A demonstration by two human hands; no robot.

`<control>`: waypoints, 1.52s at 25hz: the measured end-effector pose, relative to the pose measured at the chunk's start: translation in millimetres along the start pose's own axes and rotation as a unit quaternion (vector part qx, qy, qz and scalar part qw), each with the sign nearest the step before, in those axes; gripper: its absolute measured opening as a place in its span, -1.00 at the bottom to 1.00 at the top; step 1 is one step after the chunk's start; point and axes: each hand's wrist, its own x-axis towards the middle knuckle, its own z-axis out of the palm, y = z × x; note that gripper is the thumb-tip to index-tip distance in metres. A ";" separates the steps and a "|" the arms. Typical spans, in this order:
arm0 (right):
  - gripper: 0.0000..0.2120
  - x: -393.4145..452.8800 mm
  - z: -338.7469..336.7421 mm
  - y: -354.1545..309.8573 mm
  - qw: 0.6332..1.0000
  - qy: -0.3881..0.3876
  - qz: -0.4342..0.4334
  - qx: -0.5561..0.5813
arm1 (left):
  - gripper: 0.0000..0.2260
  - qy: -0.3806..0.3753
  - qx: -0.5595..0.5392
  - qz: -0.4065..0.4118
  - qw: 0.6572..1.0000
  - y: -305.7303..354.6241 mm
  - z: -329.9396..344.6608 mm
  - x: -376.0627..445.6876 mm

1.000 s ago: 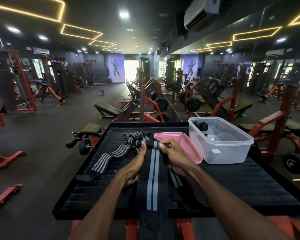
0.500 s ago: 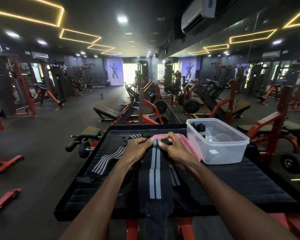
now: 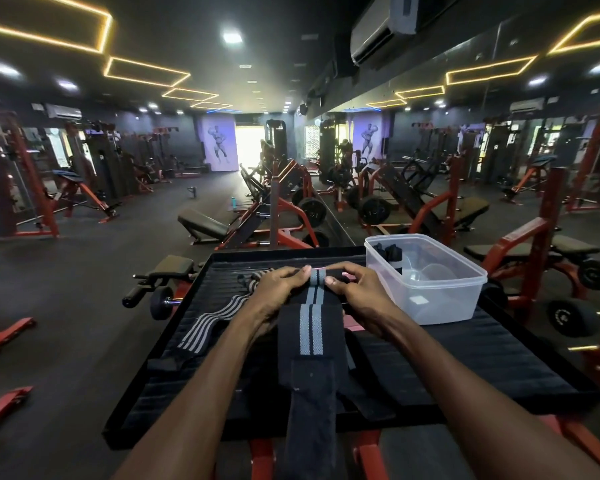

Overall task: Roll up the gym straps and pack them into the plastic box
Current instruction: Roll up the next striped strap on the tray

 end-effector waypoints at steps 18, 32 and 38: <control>-0.84 21.2 -55.7 -26.4 0.994 -0.040 -0.075 -0.068 | -0.71 0.004 0.131 -0.006 0.991 13.7 57.0 42.3; -0.82 58.7 -121.4 -32.5 0.998 -0.056 -0.034 0.014 | -0.43 0.010 0.135 -0.006 0.991 22.9 106.0 72.1; -0.77 61.9 -137.2 -38.8 0.995 -0.095 0.009 -0.005 | -0.81 0.043 0.110 0.022 0.993 23.9 123.5 80.8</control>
